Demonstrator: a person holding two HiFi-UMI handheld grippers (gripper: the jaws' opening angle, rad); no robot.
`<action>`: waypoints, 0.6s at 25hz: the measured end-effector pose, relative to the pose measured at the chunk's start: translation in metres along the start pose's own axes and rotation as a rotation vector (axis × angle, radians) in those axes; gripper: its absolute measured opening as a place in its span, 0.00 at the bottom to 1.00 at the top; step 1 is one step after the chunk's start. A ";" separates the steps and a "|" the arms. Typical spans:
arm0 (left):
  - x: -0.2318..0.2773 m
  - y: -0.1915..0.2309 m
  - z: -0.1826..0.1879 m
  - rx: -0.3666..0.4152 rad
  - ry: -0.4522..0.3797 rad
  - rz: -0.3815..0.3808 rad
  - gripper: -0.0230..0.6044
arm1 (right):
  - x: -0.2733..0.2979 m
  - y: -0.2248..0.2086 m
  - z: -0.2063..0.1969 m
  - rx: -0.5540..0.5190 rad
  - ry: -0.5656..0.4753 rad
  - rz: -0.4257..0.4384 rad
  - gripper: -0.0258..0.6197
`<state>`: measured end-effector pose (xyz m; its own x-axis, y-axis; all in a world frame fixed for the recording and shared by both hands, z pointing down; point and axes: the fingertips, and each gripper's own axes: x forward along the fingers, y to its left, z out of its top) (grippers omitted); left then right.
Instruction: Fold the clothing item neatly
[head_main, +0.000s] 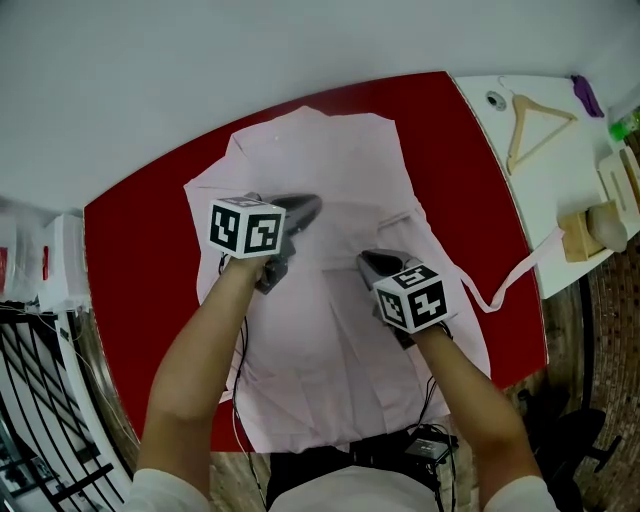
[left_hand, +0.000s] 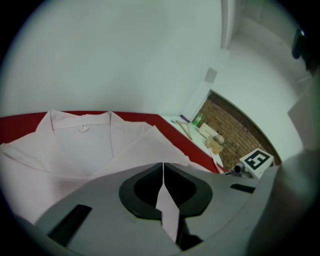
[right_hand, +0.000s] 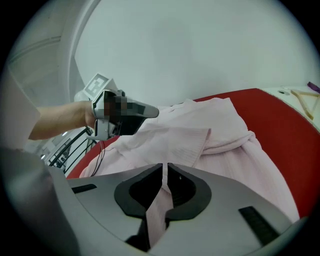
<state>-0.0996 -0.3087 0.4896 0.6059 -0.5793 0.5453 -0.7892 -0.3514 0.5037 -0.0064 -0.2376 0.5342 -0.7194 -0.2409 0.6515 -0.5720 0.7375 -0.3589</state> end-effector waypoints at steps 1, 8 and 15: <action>-0.010 -0.005 0.003 -0.012 -0.049 -0.007 0.05 | -0.004 -0.001 0.001 -0.003 -0.013 0.002 0.07; -0.085 -0.037 -0.002 -0.102 -0.324 -0.008 0.05 | -0.039 -0.008 0.014 -0.023 -0.111 -0.010 0.07; -0.156 -0.074 -0.033 -0.113 -0.425 -0.014 0.05 | -0.087 -0.012 0.013 -0.055 -0.154 -0.110 0.07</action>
<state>-0.1319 -0.1679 0.3898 0.5026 -0.8346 0.2255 -0.7510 -0.2922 0.5921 0.0579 -0.2343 0.4732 -0.7081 -0.4126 0.5730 -0.6310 0.7340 -0.2513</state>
